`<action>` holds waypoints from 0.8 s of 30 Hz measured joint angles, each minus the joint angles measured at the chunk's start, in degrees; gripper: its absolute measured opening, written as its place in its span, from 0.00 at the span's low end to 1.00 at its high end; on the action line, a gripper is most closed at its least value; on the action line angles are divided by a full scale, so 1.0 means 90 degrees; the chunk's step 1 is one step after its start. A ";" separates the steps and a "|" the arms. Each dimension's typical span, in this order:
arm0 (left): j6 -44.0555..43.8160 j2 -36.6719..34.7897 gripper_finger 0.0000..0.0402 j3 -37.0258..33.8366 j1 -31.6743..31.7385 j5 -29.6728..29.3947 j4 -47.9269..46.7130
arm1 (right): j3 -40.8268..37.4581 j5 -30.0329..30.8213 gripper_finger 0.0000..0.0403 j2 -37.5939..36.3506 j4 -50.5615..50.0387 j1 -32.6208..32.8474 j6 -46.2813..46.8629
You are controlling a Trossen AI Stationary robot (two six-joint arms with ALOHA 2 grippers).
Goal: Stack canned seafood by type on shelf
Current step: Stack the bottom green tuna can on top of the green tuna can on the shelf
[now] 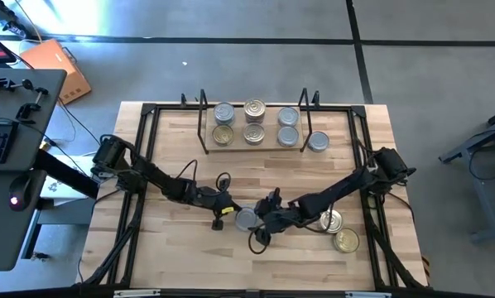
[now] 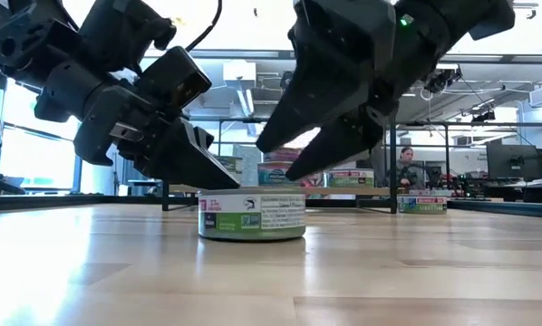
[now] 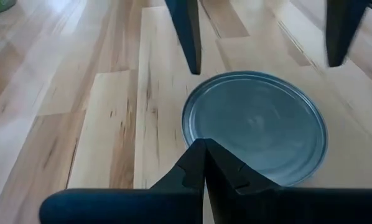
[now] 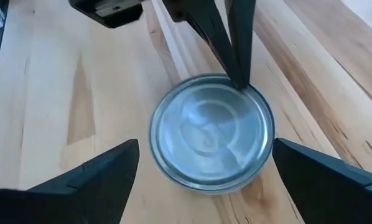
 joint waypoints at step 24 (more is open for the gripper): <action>0.0207 0.0049 0.00 -0.0027 0.0217 0.0166 -0.0422 | 0.0615 0.0792 0.90 0.0000 -0.1234 0.0494 -0.2382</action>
